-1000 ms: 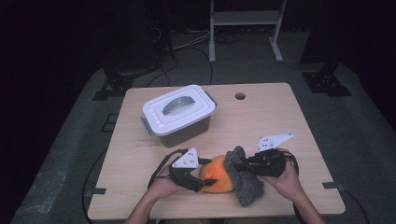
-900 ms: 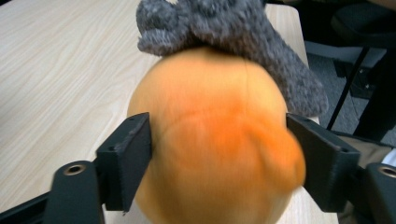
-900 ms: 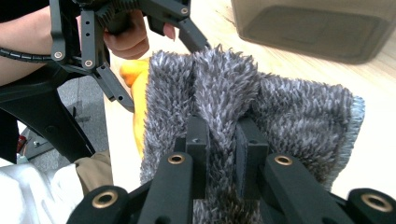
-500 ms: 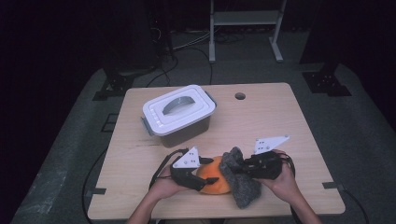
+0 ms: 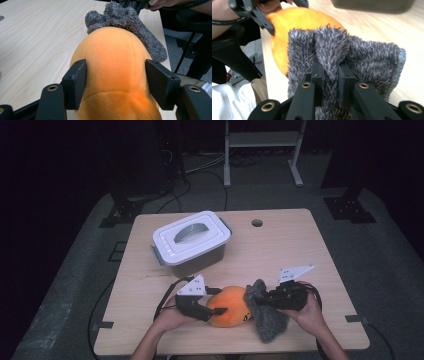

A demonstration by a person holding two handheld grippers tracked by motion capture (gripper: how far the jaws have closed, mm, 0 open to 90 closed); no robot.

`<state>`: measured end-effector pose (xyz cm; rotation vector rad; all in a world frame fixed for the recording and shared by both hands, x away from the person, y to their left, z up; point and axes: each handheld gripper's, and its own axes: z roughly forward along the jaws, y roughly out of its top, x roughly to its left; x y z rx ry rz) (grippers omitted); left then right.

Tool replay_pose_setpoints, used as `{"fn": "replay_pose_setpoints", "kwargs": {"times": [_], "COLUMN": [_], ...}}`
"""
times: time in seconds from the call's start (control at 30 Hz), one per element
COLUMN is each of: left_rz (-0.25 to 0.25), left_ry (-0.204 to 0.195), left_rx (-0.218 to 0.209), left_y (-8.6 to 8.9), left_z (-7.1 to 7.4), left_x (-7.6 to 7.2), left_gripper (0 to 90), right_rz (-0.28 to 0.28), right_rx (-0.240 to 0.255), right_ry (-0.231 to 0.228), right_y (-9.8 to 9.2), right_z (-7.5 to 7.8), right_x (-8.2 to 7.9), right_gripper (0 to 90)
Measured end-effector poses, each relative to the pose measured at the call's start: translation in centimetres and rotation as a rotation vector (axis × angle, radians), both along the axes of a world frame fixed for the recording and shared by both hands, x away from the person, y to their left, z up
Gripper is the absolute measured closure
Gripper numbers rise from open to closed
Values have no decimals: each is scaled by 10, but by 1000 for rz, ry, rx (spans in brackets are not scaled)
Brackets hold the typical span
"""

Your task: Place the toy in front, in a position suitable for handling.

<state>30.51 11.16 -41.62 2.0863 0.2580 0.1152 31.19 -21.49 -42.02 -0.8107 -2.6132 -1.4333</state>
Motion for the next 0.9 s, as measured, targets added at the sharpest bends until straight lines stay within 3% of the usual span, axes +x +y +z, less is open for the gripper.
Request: {"fn": "replay_pose_setpoints", "kwargs": {"times": [0.23, 0.57, 0.73, 0.9], "left_rz": [7, 16, -14, -44], "left_ry": [17, 36, 25, 4], "left_rx": [-8, -15, -15, 1], "left_y": [5, 9, 2, -6], "left_z": [-2, -3, -3, -1], "left_x": [3, 6, 3, -3], "left_gripper": [358, 358, 362, 358], "right_rz": [5, -3, 7, 17], "right_rx": [36, -1, 73, 66], "right_ry": [-17, 34, -2, -19], "right_y": [3, -1, 2, 9], "right_z": [6, -6, 9, 11], "right_x": [-2, 3, -1, -2], "right_gripper": [776, 775, 775, 771]}}
